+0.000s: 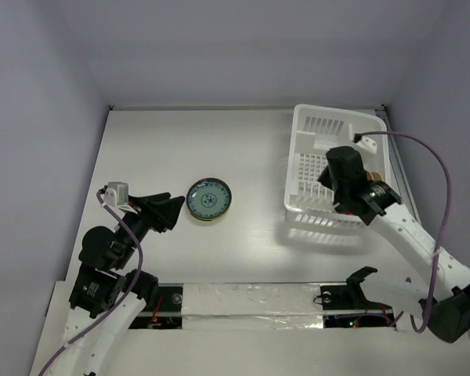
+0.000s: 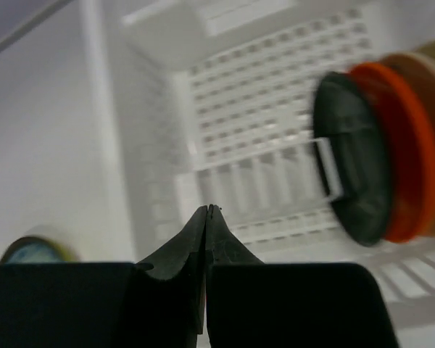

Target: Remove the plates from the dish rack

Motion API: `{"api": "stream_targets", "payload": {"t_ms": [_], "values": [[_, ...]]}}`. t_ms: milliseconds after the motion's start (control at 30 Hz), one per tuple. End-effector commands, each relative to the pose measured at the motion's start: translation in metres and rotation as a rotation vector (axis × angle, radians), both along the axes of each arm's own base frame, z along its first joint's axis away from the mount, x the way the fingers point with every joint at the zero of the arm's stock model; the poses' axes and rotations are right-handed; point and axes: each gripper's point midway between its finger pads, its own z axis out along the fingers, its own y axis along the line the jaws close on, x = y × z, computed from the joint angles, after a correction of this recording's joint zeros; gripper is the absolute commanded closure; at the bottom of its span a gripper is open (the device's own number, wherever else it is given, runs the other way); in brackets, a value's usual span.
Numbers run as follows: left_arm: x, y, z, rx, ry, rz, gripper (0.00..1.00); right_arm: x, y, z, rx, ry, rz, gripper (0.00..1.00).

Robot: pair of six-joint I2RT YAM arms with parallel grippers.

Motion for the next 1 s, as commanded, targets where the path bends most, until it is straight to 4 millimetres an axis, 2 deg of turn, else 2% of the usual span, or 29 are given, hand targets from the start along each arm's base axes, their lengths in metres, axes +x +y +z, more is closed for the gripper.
{"api": "stream_targets", "payload": {"t_ms": [0,67,100,167,233,267,367,467,633,800,867,967], "values": [[-0.010,-0.003,0.019,-0.033,-0.076,-0.034,0.49,-0.028,-0.081,-0.021,-0.148,0.118,-0.171,0.98],[-0.013,-0.003,0.022,-0.039,-0.087,-0.037,0.49,-0.032,-0.104,-0.019,-0.193,0.158,-0.202,0.85],[-0.014,-0.004,0.022,-0.040,-0.088,-0.047,0.49,-0.033,-0.105,-0.016,-0.210,0.162,-0.191,0.85],[-0.016,-0.005,0.023,-0.042,-0.092,-0.053,0.49,-0.028,-0.119,-0.020,-0.259,0.209,-0.208,0.75],[-0.018,-0.006,0.024,-0.046,-0.094,-0.059,0.49,-0.021,-0.123,-0.018,-0.265,0.232,-0.200,0.72],[-0.019,-0.006,0.024,-0.045,-0.094,-0.065,0.49,-0.019,-0.131,-0.026,-0.290,0.282,-0.211,0.72],[-0.021,-0.006,0.025,-0.049,-0.101,-0.067,0.49,-0.013,-0.144,-0.030,-0.316,0.328,-0.234,0.71],[-0.023,-0.004,0.027,-0.057,-0.107,-0.061,0.48,-0.009,-0.144,-0.034,-0.308,0.339,-0.187,0.70],[-0.025,-0.005,0.028,-0.059,-0.110,-0.070,0.48,0.003,-0.135,-0.054,-0.306,0.392,-0.106,0.70],[-0.024,-0.005,0.027,-0.060,-0.109,-0.070,0.48,0.013,-0.135,-0.059,-0.317,0.410,-0.105,0.70],[-0.024,-0.005,0.027,-0.058,-0.110,-0.070,0.48,0.013,-0.138,-0.064,-0.336,0.436,-0.111,0.73],[-0.025,-0.005,0.028,-0.060,-0.113,-0.070,0.48,0.014,-0.141,-0.063,-0.347,0.446,-0.126,0.84]]}}
